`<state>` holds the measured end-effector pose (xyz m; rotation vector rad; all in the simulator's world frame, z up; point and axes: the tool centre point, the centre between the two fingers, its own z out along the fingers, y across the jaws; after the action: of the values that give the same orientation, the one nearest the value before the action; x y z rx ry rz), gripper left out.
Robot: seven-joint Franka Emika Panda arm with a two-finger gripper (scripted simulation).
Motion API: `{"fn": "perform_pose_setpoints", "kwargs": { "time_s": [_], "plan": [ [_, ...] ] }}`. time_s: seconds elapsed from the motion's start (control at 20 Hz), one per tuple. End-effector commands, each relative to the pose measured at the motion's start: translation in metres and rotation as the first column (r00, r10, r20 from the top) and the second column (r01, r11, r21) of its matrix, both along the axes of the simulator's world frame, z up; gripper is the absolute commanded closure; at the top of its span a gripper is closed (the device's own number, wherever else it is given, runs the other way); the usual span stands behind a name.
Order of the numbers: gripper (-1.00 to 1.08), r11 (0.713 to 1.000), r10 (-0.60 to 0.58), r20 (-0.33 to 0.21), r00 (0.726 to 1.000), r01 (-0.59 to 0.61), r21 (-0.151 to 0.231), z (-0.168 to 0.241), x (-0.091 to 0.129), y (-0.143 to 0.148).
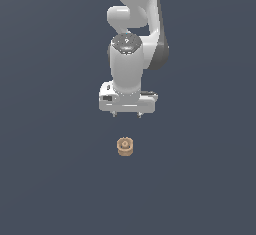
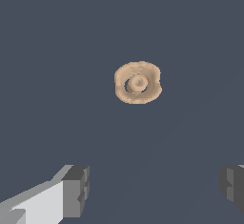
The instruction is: Pick up the object and move it to a goal position.
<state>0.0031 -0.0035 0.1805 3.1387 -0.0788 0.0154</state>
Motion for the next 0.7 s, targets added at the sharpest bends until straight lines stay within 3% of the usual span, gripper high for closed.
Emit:
{"fn": "perform_pose_setpoints", "kwargs": {
  "time_s": [0.0,0.35,0.65],
  "plan": [
    [-0.92,1.0,-0.022,-0.001,1.0,0.022,0.001,-0.001,0.001,0.0],
    [-0.92,0.991,-0.132,-0.003,0.991,0.132,0.006,-0.007,0.007,-0.001],
    [-0.92,0.961,-0.277,-0.008,0.961,0.277,0.011,-0.015,0.016,-0.002]
  ]
}}
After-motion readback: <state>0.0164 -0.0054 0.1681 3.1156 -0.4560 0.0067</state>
